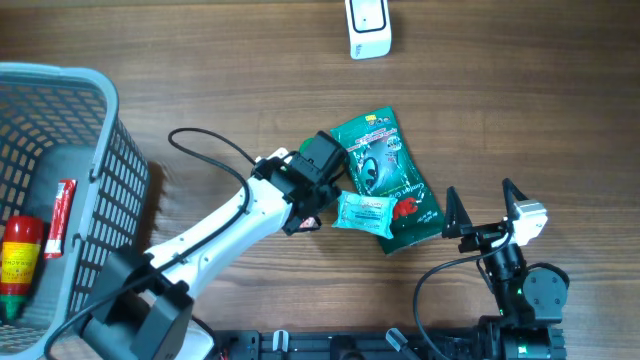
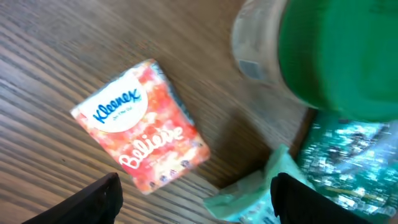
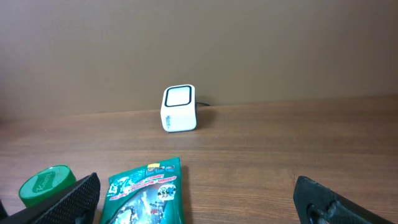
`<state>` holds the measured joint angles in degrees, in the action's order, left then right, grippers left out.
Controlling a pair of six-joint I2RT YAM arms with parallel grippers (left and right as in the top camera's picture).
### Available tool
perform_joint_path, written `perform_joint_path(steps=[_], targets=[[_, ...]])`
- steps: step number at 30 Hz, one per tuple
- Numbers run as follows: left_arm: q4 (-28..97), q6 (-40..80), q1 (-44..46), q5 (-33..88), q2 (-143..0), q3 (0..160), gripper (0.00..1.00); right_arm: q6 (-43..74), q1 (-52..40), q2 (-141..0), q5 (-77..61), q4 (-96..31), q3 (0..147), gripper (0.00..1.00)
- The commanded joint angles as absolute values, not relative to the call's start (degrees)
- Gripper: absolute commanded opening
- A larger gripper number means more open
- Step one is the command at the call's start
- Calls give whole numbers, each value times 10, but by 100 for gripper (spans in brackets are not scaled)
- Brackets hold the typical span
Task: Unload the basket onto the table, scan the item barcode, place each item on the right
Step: 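Carry the Kleenex pack out with the left gripper and place it on the table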
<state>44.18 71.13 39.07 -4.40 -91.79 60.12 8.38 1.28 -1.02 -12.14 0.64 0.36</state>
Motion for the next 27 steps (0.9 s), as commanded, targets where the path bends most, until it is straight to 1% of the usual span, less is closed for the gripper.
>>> perform_joint_path(steps=[1, 2, 5, 8, 11, 14, 17, 19, 24, 27], targets=[[442, 640, 387, -48, -865, 656, 82, 91, 10, -10, -116, 8, 3, 100], [442, 619, 384, -54, -851, 671, 84, 91, 10, -10, -116, 8, 3, 100], [445, 577, 377, -74, -823, 702, 86, 91, 10, -10, -116, 8, 3, 100], [456, 530, 362, -121, -788, 731, 90, 91, 10, -10, -116, 8, 3, 100], [457, 502, 338, -182, -752, 747, 95, 91, 10, -10, -116, 8, 3, 100], [457, 496, 307, -212, -722, 758, 97, 91, 10, -10, -116, 8, 3, 100], [455, 495, 270, -219, -698, 759, 98, 91, 10, -10, -116, 8, 3, 100], [452, 469, 244, -220, -686, 759, 99, 91, 10, -10, -116, 8, 3, 100], [451, 408, 187, -219, -655, 759, 100, 91, 10, -10, -116, 8, 3, 100], [457, 406, 147, -219, -628, 771, 100, 91, 10, -10, -116, 8, 3, 100]])
